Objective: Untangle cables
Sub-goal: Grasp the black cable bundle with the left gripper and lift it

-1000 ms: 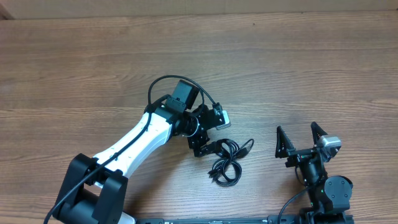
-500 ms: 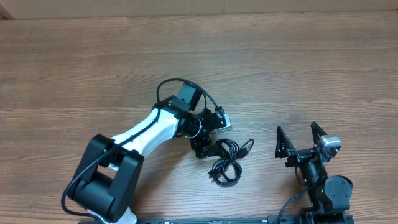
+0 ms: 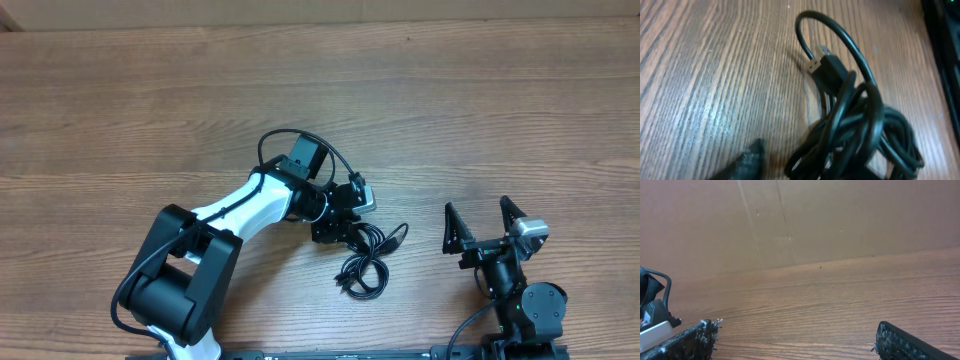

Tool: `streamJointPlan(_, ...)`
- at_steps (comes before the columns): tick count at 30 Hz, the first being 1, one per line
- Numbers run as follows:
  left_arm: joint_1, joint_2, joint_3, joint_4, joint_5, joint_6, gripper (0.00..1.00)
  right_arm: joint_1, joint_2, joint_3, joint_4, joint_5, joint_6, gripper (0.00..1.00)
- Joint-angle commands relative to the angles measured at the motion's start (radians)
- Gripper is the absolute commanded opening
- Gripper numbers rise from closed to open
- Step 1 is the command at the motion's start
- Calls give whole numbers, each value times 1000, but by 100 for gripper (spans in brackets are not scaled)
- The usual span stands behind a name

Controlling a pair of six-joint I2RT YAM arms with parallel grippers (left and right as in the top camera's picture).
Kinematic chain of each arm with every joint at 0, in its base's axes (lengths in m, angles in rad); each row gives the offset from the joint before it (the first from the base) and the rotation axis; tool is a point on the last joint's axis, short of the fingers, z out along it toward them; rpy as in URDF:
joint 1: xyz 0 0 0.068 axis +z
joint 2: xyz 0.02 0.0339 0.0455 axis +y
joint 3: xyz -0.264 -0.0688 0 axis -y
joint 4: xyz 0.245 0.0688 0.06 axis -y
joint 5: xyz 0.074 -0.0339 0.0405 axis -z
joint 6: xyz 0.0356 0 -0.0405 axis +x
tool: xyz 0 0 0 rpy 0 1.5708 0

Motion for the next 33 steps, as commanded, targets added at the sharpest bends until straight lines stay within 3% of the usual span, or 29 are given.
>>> streamJointPlan(1,-10,11,19,1,32,4,26,-4,-6,-10,3,9,3,100)
streamJointPlan(2,-9,11,19,1,31,4,4,-4,-6,-10,3,9,3,100)
streamJointPlan(7,-9,11,20,1,31,-37,4,-4,-6,-10,3,9,3,100)
streamJointPlan(13,7,10,49,0,1,-204,4,-4,-6,-10,3,9,3,100)
streamJointPlan(15,11,9,90,-35,-87,-330,4,-4,-6,-10,3,9,3,100)
streamJointPlan(19,13,-16,156,-155,-156,-380,4,-4,-6,-10,3,9,3,100)
streamJointPlan(23,13,-75,240,-311,-381,-512,4,-4,-6,-10,3,9,3,100)
streamJointPlan(33,13,-290,259,-378,-710,-765,4,-4,-6,-10,3,9,3,100)
